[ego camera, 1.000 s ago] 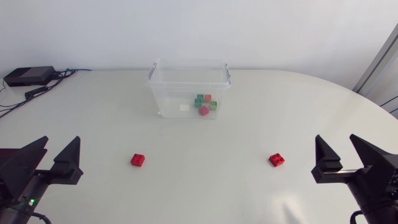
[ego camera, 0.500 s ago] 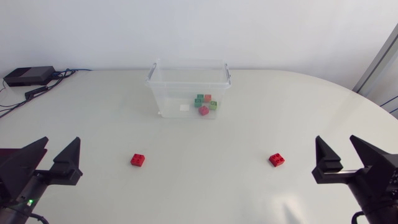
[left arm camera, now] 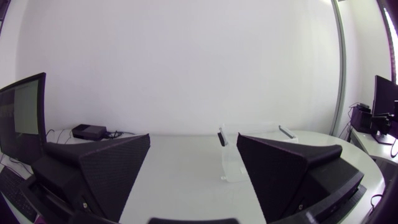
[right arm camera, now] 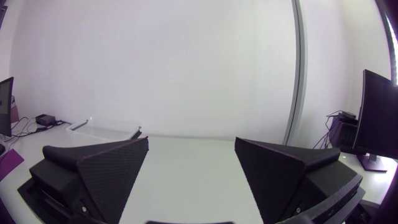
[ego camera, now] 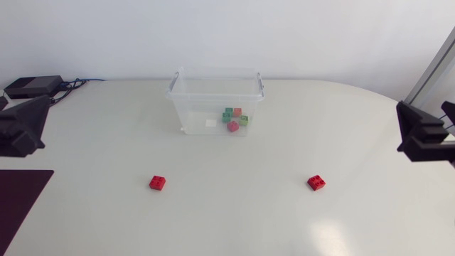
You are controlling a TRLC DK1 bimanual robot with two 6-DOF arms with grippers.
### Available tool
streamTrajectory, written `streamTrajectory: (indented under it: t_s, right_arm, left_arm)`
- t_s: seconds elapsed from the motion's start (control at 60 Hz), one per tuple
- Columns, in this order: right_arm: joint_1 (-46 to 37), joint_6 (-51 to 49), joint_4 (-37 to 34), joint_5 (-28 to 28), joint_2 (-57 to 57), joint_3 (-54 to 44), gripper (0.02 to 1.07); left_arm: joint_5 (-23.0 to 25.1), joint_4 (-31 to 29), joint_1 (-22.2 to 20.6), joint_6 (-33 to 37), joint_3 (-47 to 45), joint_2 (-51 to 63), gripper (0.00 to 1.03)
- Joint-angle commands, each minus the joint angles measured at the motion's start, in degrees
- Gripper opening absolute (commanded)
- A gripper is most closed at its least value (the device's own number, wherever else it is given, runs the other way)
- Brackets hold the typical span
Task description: Place the duplo bricks in the container
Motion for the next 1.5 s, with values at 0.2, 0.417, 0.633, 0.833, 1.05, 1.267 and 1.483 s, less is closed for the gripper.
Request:
streamTrajectory:
  t_s: [0.2, 0.417, 0.633, 0.833, 1.05, 1.267, 1.483]
  right_arm:
    - [3.69, 0.13, -11.05, -0.35, 17.56, 16.36, 1.02]
    - [4.4, 0.31, -19.48, -2.02, 28.55, 22.95, 1.02]
    - [0.53, 0.22, -26.95, -10.98, 40.33, 26.99, 1.02]
    - [-2.81, 0.13, -28.18, -17.57, 47.27, 27.17, 1.02]
    - [-4.57, -9.97, -31.44, -18.89, 51.4, 26.9, 1.02]
    - [-3.16, -13.05, -35.48, -14.67, 58.61, 27.87, 1.02]
    - [-2.55, -13.67, -33.81, -11.33, 63.62, 26.64, 1.02]
  left_arm:
    - [-0.32, -10.96, -4.52, -2.14, 13.13, 21.11, 0.98]
    - [-0.23, -20.81, -4.88, 0.32, 20.42, 37.89, 0.98]
    - [5.39, -24.06, -3.91, 7.35, 22.53, 47.03, 0.98]
    - [5.48, -25.64, -6.19, 7.7, 21.66, 53.27, 0.98]
    - [3.63, -25.99, -10.41, 6.65, 20.16, 61.36, 0.97]
    - [3.63, -25.99, -12.17, 4.01, 22.27, 70.85, 0.96]
    - [2.05, -25.99, -13.14, 1.55, 25.0, 77.09, 0.93]
